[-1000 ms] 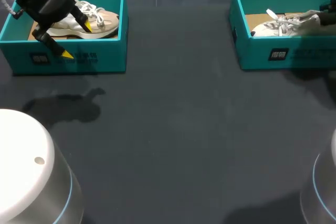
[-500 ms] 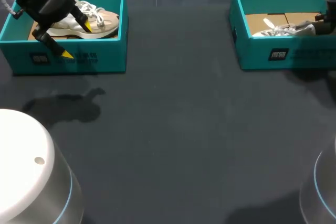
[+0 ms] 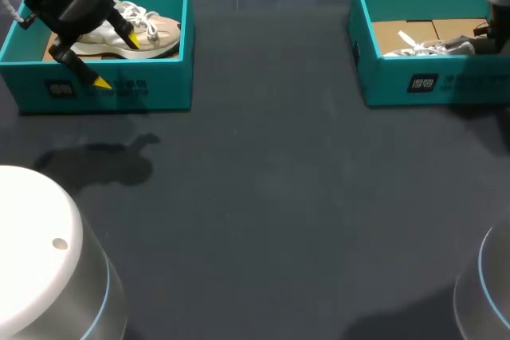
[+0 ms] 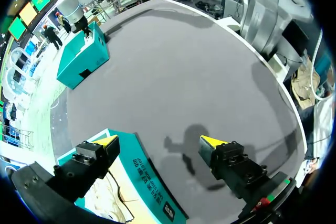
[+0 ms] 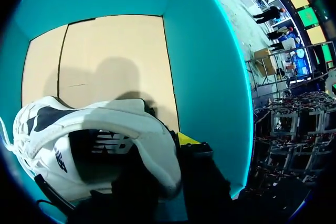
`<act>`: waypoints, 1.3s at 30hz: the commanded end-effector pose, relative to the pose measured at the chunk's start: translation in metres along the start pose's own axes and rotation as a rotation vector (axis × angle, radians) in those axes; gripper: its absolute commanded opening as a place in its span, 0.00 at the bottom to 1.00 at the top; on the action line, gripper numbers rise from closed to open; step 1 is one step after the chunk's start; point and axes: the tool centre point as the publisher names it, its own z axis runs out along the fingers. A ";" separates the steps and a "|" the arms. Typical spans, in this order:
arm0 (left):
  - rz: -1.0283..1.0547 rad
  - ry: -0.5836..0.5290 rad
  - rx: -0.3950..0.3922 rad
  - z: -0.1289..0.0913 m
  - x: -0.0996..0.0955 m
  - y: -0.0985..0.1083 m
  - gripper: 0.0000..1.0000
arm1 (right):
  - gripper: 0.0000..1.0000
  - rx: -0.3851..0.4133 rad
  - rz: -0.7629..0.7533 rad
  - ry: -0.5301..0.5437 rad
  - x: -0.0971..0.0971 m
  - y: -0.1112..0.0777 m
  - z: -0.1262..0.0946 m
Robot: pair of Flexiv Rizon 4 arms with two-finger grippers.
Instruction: Take the shoe out of the shoebox, open the shoe tongue, remove and reinsert the insole, then place the shoe into the shoebox
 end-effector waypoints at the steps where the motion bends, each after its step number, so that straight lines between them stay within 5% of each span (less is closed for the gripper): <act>1: 0.001 0.001 -0.002 0.000 0.000 0.000 1.00 | 0.22 0.012 -0.002 0.006 0.002 0.003 0.006; 9: 0.001 0.001 -0.002 0.000 0.000 0.000 1.00 | 0.41 0.021 0.008 0.004 -0.002 0.000 0.002; 18: 0.001 0.001 -0.002 0.000 0.000 0.000 1.00 | 0.44 0.006 0.023 0.025 -0.006 0.000 -0.021; 25: 0.001 0.001 -0.002 0.000 0.000 0.000 1.00 | 0.55 -0.004 0.020 0.057 -0.007 0.003 -0.038; 28: 0.001 0.001 -0.002 0.000 0.000 0.000 1.00 | 0.71 -0.002 0.017 0.076 -0.007 0.004 -0.046; 31: 0.001 0.001 -0.002 0.000 0.000 0.000 1.00 | 1.00 0.002 0.012 0.100 -0.004 0.003 -0.057; 39: 0.001 0.001 -0.002 0.000 0.000 0.000 1.00 | 1.00 -0.015 0.018 0.141 0.010 -0.007 -0.108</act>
